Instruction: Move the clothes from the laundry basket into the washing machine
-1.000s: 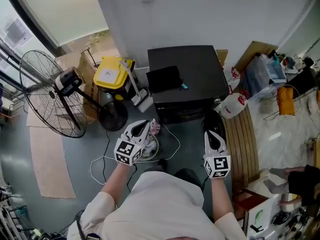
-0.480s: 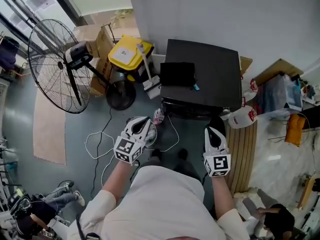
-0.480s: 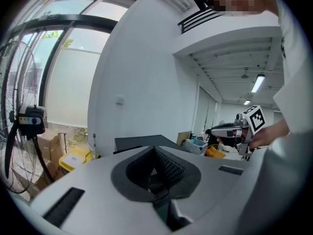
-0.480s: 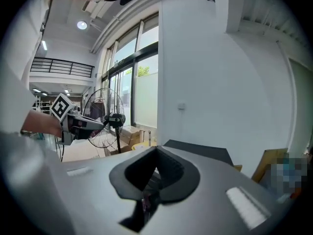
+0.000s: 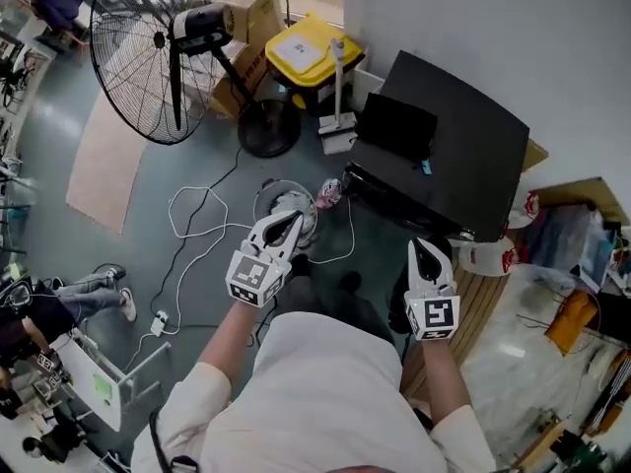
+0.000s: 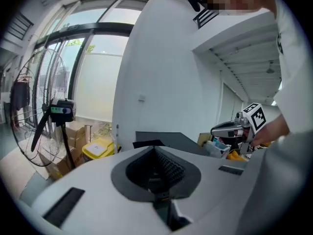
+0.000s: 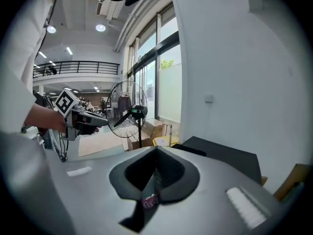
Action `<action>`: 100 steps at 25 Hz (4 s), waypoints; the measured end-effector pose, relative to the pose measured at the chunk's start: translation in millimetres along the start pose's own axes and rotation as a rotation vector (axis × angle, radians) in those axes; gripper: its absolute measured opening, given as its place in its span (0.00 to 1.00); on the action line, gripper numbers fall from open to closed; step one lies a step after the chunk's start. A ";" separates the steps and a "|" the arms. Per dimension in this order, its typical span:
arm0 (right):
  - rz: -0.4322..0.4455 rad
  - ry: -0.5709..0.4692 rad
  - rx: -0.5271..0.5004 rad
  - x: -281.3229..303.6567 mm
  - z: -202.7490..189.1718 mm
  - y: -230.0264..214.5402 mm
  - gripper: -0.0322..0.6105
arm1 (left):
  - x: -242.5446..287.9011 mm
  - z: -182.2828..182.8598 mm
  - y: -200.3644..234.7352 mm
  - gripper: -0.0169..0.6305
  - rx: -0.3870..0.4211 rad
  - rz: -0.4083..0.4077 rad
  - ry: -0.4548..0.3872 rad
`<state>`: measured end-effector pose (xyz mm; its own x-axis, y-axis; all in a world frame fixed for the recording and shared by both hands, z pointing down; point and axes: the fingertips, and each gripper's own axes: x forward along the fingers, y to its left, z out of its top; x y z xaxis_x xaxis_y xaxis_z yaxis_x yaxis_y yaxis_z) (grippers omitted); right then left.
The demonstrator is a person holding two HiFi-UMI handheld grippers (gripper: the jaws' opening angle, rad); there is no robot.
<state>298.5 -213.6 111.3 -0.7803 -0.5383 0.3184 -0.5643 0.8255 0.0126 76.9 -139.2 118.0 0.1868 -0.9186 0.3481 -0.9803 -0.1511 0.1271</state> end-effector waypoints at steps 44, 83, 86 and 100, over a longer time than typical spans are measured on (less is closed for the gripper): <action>0.622 0.160 -0.291 327.3 -234.1 277.4 0.07 | -48.6 -357.1 220.2 0.04 -0.192 0.335 0.119; 1.129 0.553 -0.839 509.0 -681.1 375.8 0.50 | 104.1 -646.6 314.2 0.04 0.033 0.030 0.303; 1.167 0.627 -0.894 511.7 -713.6 375.6 0.61 | 101.3 -645.3 319.5 0.04 0.032 0.030 0.280; 1.202 0.735 -1.197 523.3 -832.3 365.0 1.00 | 110.8 -679.6 321.1 0.04 0.019 0.024 0.227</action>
<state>-91.4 -52.6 1071.4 -0.1231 0.2613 0.9574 0.8639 0.5029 -0.0262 -173.6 -41.4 828.6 0.1709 -0.8165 0.5514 -0.9853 -0.1391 0.0995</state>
